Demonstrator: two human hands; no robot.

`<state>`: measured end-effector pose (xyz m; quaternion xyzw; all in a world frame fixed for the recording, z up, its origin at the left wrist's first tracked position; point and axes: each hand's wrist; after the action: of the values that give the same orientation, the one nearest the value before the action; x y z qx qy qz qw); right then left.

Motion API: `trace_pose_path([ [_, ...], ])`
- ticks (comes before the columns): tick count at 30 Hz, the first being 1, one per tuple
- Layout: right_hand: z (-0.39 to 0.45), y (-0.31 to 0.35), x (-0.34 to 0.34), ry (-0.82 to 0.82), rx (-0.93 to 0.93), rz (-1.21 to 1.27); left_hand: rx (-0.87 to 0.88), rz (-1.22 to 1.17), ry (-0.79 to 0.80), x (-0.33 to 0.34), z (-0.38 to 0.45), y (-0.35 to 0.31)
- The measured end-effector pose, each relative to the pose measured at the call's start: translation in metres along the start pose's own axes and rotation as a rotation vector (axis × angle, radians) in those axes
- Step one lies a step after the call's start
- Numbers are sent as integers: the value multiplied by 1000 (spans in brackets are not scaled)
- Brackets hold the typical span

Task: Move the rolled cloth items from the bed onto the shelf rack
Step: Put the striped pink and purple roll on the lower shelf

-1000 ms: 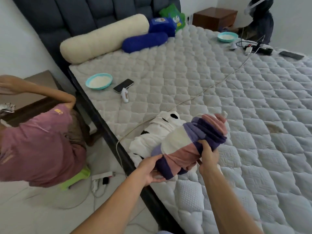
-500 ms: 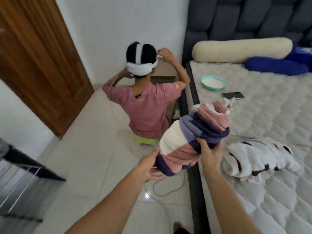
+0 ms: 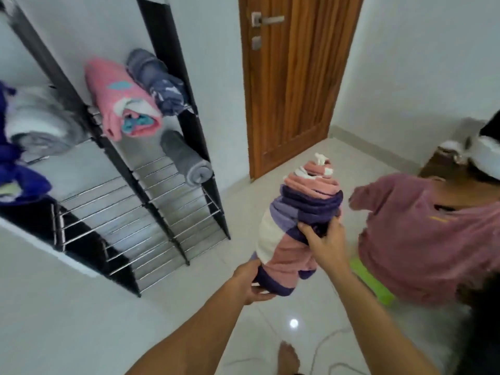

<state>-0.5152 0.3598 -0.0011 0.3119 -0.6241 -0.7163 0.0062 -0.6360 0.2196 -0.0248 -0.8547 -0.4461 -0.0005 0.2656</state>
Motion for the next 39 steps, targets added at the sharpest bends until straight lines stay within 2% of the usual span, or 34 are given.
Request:
trace_pose_path([
  [6,89,66,123,473,-188,-110,18,-323,-209,-64,19,-60],
  [11,121,118,222,706,-237,-185,72,-506,-294,-121,25,-102],
  [17,166,134,335,739,-260,-224,103,-553,-315,-187,63,-149],
  [23,222,142,419,816,-74,-306,142,-556,-288,-237,112,-204],
  [28,218,126,440,927,-47,-242,183,-516,-312,-247,136,-245],
  [32,214,91,451,893,10,-209,114,-392,-384,-250,142,-249],
  [34,210,98,446,833,34,-208,148,-364,-424,-252,145,-244],
  [39,205,88,446,826,192,-178,318,-561,-397,-259,154,-235],
])
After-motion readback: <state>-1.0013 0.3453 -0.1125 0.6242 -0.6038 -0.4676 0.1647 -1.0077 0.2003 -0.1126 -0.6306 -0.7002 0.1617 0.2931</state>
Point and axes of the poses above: each hand's wrist, its own z-axis towards the middle knuckle, its own x-axis out of the palm, y = z × x, and after that the axes turned 3 degrees about y, right-handed
